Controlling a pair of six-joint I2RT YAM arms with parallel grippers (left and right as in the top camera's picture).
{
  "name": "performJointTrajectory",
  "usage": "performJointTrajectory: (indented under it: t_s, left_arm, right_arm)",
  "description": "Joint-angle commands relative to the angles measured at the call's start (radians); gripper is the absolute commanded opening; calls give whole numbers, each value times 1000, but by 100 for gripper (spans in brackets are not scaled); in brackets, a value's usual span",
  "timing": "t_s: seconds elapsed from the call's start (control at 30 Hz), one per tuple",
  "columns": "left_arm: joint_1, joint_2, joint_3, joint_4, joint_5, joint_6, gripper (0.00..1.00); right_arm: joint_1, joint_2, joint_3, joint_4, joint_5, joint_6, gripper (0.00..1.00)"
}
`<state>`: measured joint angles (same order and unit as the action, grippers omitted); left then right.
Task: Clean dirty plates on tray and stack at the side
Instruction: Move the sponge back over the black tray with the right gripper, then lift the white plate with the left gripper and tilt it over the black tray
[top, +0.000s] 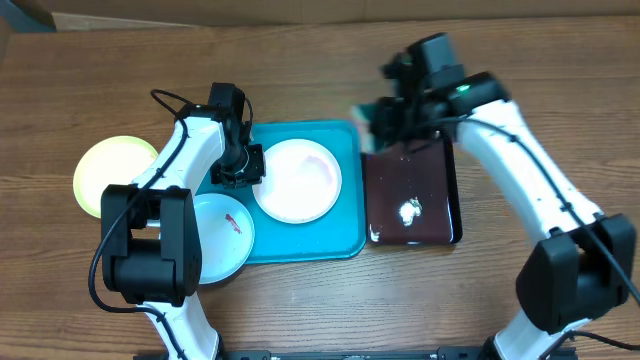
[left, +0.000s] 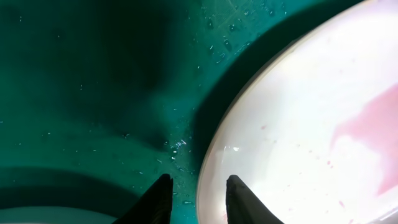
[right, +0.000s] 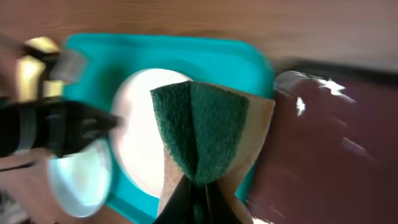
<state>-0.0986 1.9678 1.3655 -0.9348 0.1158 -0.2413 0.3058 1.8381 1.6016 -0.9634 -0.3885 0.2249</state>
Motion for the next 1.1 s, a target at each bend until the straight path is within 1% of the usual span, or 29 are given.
performJointTrajectory:
  t_s: [0.0, 0.1, 0.23, 0.33, 0.5, 0.53, 0.6, 0.63, 0.67, 0.77, 0.93, 1.07]
  left_arm:
    - [-7, 1, -5, 12, 6, -10, 32]
    - [-7, 2, -6, 17, 6, -10, 32]
    - [-9, 2, -18, 34, 5, -14, 27]
    - [-9, 2, -43, 68, 4, -19, 27]
    - [-8, 2, -78, 97, 4, -28, 24]
    - [-8, 2, -78, 96, 4, -29, 20]
    - [-8, 1, -78, 99, 4, -28, 7]
    - [-8, 1, -76, 100, 4, -28, 4]
    - [-8, 1, -70, 99, 4, -28, 4]
    - [-5, 1, -24, 63, -14, -16, 4]
    - [-6, 1, 123, -56, -125, -17, 4]
    - [-5, 1, 264, -143, -134, -17, 4]
  right_arm:
    - [-89, 4, -23, -49, 58, -68, 4]
    - [-147, 4, -45, -77, 60, -101, 4]
    - [-200, 4, -71, -85, 67, -103, 4]
    - [-212, 4, -93, -72, 67, -103, 4]
    - [-212, 4, -109, -60, 85, -103, 4]
    - [-212, 4, -109, -59, 96, -102, 4]
    - [-212, 4, -109, -54, 127, -102, 4]
    - [-212, 4, -109, -52, 151, -102, 4]
    - [-212, 4, -109, -49, 173, -101, 4]
    - [-215, 4, -109, -31, 232, -98, 4]
    - [-235, 4, -109, 2, 239, -86, 4]
    - [-273, 4, -109, 37, 238, -38, 4]
